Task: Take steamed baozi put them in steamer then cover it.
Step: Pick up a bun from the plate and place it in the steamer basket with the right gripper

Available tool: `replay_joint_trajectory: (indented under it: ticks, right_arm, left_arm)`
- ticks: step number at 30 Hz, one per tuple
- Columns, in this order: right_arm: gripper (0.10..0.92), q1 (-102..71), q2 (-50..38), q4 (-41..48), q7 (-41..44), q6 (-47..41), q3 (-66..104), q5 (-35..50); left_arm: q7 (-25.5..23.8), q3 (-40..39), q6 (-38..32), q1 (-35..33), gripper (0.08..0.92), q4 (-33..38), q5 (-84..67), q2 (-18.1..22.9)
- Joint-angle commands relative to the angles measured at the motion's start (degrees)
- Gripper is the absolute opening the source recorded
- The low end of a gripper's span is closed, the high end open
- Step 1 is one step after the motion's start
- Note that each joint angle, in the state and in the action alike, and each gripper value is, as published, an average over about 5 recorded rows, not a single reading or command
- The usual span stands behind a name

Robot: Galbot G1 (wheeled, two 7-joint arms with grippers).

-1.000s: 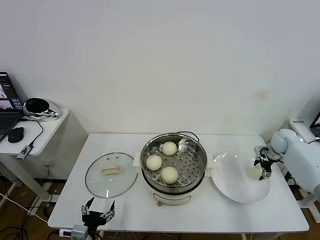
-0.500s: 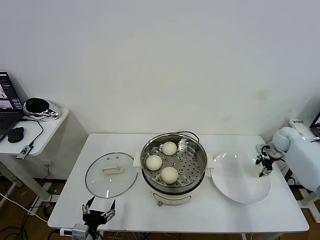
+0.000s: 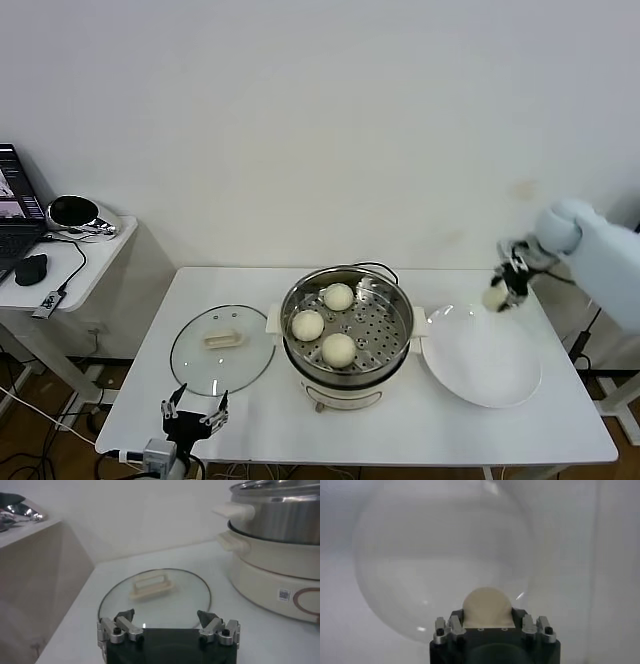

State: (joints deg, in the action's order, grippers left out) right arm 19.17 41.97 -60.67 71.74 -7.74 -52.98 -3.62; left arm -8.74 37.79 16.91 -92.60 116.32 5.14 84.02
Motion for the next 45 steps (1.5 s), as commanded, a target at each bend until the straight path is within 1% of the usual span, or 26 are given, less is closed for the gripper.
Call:
replay_joint_trajectory:
  ticks: [1, 9, 17, 25, 35, 45]
  right_arm:
    - [0.594, 21.73, 4.90, -8.75, 1.40, -8.25, -21.63, 16.67]
    - [0.596, 24.03, 10.74, -11.22, 0.52, -14.09, -26.58, 24.36]
    - [0.594, 22.36, 13.93, -13.10, -1.43, -18.44, -29.52, 27.68]
    - [0.597, 21.17, 17.58, -12.02, -2.27, -20.64, -28.15, 31.54]
    - [0.602, 17.05, 19.82, -11.37, -4.68, -22.47, -26.42, 31.50]
    - [0.602, 10.53, 20.90, -9.86, -7.63, -23.73, -23.11, 27.40]
  left_arm:
    - [0.12, 0.14, 0.48, 0.46, 0.823, 0.48, 0.14, -0.31]
    - [0.16, 0.48, 0.45, 0.79, 0.823, 1.00, -0.56, -0.66]
    - [0.17, 0.63, 0.43, 1.81, 0.823, 0.64, -1.37, -1.01]
    - [0.04, 0.56, 0.47, 2.53, 0.823, 0.37, -1.93, -1.05]
    - [0.07, 0.82, 0.46, 2.83, 0.823, -0.12, -2.47, -1.07]
    - [0.06, 1.06, 0.45, 2.74, 0.823, -0.32, -2.53, -1.18]
